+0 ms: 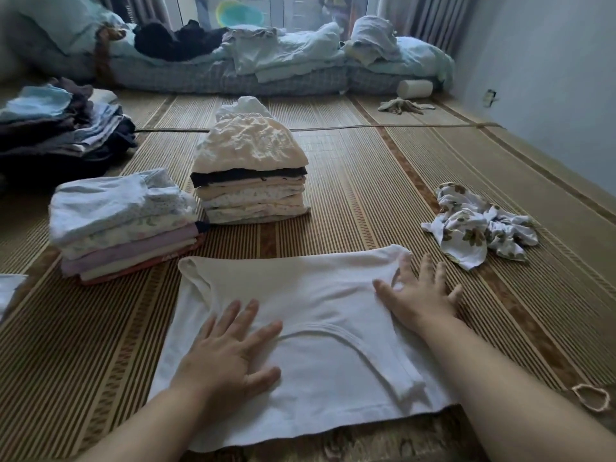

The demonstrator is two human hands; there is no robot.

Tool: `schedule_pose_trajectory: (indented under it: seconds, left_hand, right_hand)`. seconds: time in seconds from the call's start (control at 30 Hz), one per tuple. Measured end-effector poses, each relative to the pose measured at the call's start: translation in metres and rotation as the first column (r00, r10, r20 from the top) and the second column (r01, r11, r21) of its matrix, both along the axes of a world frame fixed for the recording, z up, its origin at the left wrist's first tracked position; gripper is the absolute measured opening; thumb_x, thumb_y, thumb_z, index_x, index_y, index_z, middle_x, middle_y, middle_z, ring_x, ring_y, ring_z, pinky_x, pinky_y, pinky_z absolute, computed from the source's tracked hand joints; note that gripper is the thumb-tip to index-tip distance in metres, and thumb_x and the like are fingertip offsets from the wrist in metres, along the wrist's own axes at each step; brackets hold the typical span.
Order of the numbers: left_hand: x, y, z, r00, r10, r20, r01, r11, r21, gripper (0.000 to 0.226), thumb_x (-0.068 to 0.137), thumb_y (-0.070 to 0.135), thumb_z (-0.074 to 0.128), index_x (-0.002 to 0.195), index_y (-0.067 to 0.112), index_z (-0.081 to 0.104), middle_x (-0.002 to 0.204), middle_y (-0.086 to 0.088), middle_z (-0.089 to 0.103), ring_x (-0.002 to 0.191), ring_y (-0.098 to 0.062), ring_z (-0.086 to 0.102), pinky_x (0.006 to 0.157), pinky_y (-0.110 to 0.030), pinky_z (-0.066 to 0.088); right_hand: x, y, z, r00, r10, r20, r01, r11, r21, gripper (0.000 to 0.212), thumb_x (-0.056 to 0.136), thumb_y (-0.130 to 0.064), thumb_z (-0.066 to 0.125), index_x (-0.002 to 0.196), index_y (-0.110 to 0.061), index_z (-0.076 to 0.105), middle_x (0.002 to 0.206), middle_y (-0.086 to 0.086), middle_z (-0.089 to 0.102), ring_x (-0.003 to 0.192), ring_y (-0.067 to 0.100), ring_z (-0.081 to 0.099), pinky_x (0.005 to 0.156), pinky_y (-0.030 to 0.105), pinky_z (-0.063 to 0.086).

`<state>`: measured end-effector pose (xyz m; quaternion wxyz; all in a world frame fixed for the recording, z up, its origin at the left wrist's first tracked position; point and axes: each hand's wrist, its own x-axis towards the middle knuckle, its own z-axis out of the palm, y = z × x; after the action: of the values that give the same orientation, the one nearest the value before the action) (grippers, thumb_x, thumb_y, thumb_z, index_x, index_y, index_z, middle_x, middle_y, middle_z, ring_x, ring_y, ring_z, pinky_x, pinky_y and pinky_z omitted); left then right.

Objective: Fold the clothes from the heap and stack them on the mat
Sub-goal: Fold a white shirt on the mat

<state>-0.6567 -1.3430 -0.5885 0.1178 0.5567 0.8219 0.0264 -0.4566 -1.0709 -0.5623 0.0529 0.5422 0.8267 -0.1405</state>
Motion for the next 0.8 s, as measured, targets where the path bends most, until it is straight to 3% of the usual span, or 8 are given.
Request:
schedule_pose_trajectory:
  seconds: [0.1, 0.2, 0.33, 0.47, 0.53, 0.63, 0.73, 0.8]
  left_hand:
    - [-0.001, 0.001, -0.001, 1.0, 0.008, -0.001, -0.008, 1.0, 0.003, 0.074, 0.068, 0.087, 0.018, 0.133, 0.069, -0.012, 0.152, 0.015, -0.028, 0.141, -0.01, -0.028, 0.114, -0.037, -0.01]
    - [-0.001, 0.002, 0.0, 1.0, -0.001, -0.015, 0.001, 1.0, -0.025, 0.078, 0.068, 0.086, 0.018, 0.138, 0.064, -0.009, 0.157, 0.01, -0.023, 0.143, -0.014, -0.024, 0.114, -0.038, -0.009]
    - [0.004, 0.005, 0.003, 1.0, 0.023, -0.016, -0.023, 0.998, -0.059, 0.081, 0.068, 0.086, 0.014, 0.141, 0.06, -0.008, 0.159, 0.007, -0.021, 0.144, -0.017, -0.023, 0.115, -0.042, -0.009]
    - [0.028, 0.009, 0.008, 0.993, 0.117, 0.008, -0.116, 0.991, -0.059, 0.077, 0.075, 0.082, 0.017, 0.144, 0.055, -0.006, 0.159, 0.004, -0.019, 0.145, -0.023, -0.022, 0.114, -0.047, -0.01]
    - [0.051, 0.011, 0.008, 0.986, 0.159, 0.041, -0.157, 0.986, -0.061, 0.078, 0.077, 0.079, 0.02, 0.145, 0.052, -0.008, 0.159, 0.001, -0.021, 0.144, -0.025, -0.025, 0.113, -0.049, -0.013]
    - [0.083, 0.014, 0.008, 0.975, 0.166, 0.149, -0.15, 0.982, -0.117, 0.084, 0.074, 0.078, 0.025, 0.145, 0.049, -0.008, 0.158, -0.001, -0.023, 0.142, -0.028, -0.029, 0.111, -0.051, -0.016]
    - [0.078, 0.018, 0.019, 0.953, 0.205, 0.221, -0.199, 0.979, -0.052, 0.078, 0.083, 0.07, 0.037, 0.15, 0.042, 0.007, 0.162, -0.002, -0.007, 0.146, -0.027, -0.016, 0.114, -0.052, -0.007]
    - [0.059, 0.012, 0.027, 0.966, 0.209, 0.154, -0.22, 0.974, 0.053, 0.072, 0.087, 0.064, 0.041, 0.15, 0.038, 0.018, 0.162, -0.001, 0.005, 0.148, -0.024, -0.007, 0.116, -0.051, 0.001]
  right_hand:
    - [-0.012, -0.046, -0.003, 0.983, 0.182, -0.028, -0.177, 0.976, 0.126, 0.093, 0.074, -0.086, 0.011, 0.149, -0.036, -0.013, 0.156, 0.001, -0.029, 0.141, 0.027, -0.03, 0.107, 0.064, -0.012]
    - [-0.016, -0.093, -0.017, 0.939, 0.343, 0.021, -0.343, 0.939, 0.002, 0.094, 0.062, -0.092, 0.009, 0.144, -0.05, -0.01, 0.157, -0.007, -0.026, 0.141, 0.027, -0.03, 0.104, 0.067, -0.011]
    - [0.002, -0.075, -0.019, 0.964, 0.264, 0.04, -0.263, 0.964, -0.032, 0.09, 0.066, -0.092, 0.016, 0.143, -0.054, -0.008, 0.157, -0.014, -0.021, 0.144, 0.026, -0.023, 0.105, 0.067, -0.007]
    - [0.004, -0.048, -0.01, 0.934, 0.337, 0.114, -0.333, 0.941, -0.055, 0.099, 0.059, -0.097, 0.011, 0.144, -0.051, -0.012, 0.156, -0.014, -0.023, 0.144, 0.026, -0.023, 0.105, 0.067, -0.012]
    - [0.004, -0.033, -0.001, 0.92, 0.351, 0.176, -0.344, 0.937, -0.067, 0.106, 0.053, -0.098, 0.009, 0.145, -0.049, -0.012, 0.157, -0.011, -0.024, 0.142, 0.028, -0.028, 0.104, 0.067, -0.015]
    - [0.014, -0.02, 0.015, 0.906, 0.322, 0.274, -0.325, 0.945, -0.037, 0.104, 0.059, -0.096, 0.016, 0.148, -0.045, -0.006, 0.158, -0.002, -0.022, 0.138, 0.031, -0.034, 0.101, 0.065, -0.023]
    - [0.027, -0.044, 0.016, 0.902, 0.396, 0.171, -0.407, 0.913, 0.029, 0.101, 0.063, -0.093, 0.018, 0.148, -0.044, -0.004, 0.158, -0.005, -0.023, 0.138, 0.025, -0.035, 0.103, 0.063, -0.021]
    - [0.034, -0.083, 0.013, 0.875, 0.484, 0.007, -0.484, 0.872, 0.07, 0.097, 0.065, -0.091, 0.017, 0.149, -0.044, 0.003, 0.159, -0.01, -0.015, 0.143, 0.017, -0.024, 0.109, 0.058, -0.014]
